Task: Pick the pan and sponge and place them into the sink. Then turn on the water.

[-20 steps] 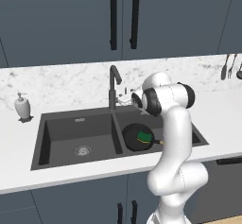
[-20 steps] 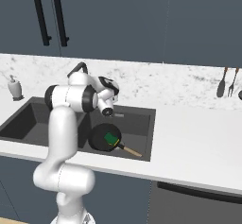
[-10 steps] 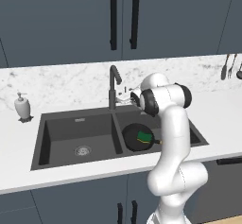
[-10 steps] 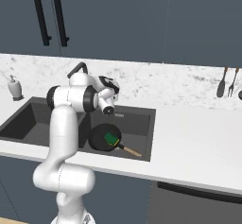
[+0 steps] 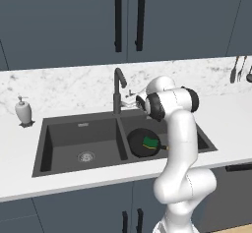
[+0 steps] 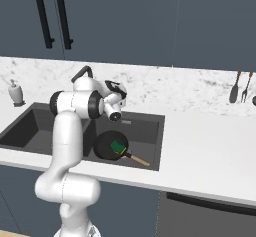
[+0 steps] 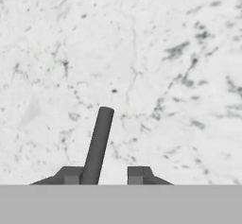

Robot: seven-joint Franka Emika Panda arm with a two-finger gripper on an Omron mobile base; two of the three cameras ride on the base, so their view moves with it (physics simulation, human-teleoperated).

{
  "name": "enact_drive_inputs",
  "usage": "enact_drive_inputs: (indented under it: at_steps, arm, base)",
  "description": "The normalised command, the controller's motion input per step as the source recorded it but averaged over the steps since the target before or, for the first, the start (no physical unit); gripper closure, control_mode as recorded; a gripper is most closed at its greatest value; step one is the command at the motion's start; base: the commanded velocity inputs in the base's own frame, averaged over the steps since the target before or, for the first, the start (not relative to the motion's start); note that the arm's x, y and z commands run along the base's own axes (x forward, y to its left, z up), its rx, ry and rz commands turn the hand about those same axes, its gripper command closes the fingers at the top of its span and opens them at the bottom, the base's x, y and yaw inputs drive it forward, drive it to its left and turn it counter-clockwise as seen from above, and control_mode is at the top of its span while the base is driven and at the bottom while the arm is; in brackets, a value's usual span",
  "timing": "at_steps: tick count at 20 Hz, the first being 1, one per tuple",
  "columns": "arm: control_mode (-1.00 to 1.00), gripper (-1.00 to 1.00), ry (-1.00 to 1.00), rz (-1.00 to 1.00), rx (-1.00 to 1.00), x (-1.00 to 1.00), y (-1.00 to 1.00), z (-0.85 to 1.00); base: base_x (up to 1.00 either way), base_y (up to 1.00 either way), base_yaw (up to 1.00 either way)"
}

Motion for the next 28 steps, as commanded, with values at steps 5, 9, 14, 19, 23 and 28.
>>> enact_drive_inputs:
  at_steps: [5,9,14,19,23,28]
  arm:
    - [-1.00,1.00,0.01,0.00,0.02,0.01,-0.65,0.00]
    - [-1.00,1.00,0.09,-0.04,0.07,0.24,-0.91,0.00]
    - [-1.00,1.00,0.17,-0.06,0.08,0.40,-1.00,-0.01]
    - [-1.00,1.00,0.22,-0.07,0.07,0.44,-1.00,-0.03]
    - [-1.00,1.00,0.23,-0.06,0.10,0.44,-1.00,0.00]
    - [-1.00,1.00,0.21,-0.04,0.13,0.39,-1.00,-0.03]
  base:
    - [0.00,0.00,0.00]
    - [0.00,0.00,0.00]
    - [0.00,0.00,0.00]
    - [0.00,0.00,0.00]
    - [0.00,0.00,0.00]
    - [0.00,0.00,0.00]
